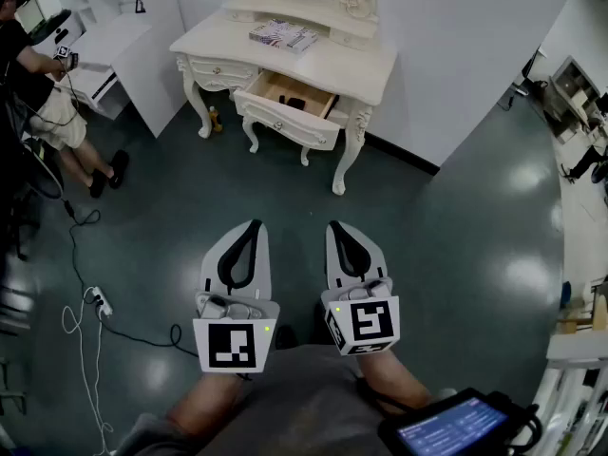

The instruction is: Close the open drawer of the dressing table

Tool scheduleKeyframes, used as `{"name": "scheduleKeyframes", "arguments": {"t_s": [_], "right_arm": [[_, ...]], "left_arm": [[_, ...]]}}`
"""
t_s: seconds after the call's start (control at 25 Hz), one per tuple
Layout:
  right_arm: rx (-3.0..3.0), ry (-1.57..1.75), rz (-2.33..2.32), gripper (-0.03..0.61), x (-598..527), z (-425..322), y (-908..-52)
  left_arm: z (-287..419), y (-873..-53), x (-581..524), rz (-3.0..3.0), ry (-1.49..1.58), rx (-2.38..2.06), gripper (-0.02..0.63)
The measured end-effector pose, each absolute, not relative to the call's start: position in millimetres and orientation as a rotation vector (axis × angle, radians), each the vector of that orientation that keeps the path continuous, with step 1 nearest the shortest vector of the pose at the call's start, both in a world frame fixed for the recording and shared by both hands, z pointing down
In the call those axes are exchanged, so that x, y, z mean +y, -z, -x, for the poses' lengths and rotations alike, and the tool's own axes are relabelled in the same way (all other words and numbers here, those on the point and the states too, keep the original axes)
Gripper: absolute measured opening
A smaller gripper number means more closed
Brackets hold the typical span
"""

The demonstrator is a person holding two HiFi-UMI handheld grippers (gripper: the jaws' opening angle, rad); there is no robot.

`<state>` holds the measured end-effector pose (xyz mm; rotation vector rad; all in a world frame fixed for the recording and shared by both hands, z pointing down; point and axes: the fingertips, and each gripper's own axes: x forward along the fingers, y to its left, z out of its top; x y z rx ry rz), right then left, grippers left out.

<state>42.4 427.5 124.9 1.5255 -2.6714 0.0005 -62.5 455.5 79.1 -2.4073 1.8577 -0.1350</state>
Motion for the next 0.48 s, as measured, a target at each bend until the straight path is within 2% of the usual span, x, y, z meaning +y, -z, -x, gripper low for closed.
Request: {"name": "scheduleKeyframes", "arguments": {"t_s": [0.48], "right_arm": [[-2.699,-0.084,-1.535,0.015,381.1,-79.7,-132.4]], "left_arm": [[21.7,-83.7,411.7,2.412,0.175,1.861,0.015]]}}
